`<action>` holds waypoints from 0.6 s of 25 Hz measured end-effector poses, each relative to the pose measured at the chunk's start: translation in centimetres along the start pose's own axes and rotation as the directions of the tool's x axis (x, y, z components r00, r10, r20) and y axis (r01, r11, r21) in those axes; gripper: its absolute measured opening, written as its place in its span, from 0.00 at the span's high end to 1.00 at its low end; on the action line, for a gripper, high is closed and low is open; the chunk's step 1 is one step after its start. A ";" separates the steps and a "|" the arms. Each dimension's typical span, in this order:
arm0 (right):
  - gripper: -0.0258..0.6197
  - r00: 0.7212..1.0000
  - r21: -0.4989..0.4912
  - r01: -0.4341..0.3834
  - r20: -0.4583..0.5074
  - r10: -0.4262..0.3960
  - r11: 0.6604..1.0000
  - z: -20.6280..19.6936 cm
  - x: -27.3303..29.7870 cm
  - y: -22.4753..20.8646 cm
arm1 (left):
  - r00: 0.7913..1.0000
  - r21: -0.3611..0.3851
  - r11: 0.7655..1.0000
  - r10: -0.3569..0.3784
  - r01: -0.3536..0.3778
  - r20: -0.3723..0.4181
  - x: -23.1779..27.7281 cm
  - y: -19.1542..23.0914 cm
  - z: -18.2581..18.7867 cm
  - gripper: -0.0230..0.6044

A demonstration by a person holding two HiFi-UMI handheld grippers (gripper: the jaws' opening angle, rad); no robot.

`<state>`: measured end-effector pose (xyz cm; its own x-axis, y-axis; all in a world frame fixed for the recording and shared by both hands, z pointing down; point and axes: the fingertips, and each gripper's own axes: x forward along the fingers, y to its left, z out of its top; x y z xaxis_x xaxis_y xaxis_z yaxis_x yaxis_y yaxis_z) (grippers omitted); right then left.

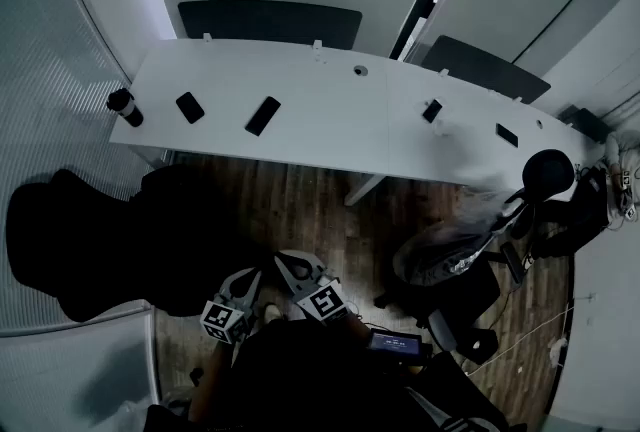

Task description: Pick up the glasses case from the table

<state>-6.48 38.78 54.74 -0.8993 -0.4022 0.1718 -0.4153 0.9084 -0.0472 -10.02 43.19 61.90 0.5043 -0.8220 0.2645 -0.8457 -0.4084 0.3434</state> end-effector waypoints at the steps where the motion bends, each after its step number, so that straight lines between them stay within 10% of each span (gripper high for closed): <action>1: 0.96 1.000 0.003 0.004 0.001 -0.004 1.000 -0.1 -0.2 -1.0 | 1.000 0.001 1.000 -0.003 0.003 0.000 1.0 -0.2 0.1 0.94; 15: 0.96 0.998 0.091 0.058 0.026 -0.060 0.994 -1.4 -4.3 -13.0 | 0.997 0.029 1.000 -0.010 0.012 -0.074 12.1 -3.5 1.7 0.93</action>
<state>2.96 28.86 55.97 -0.8759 -0.4591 0.1482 -0.4772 0.8696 -0.1264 -1.23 33.99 62.38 0.5245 -0.7860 0.3272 -0.8441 -0.4298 0.3207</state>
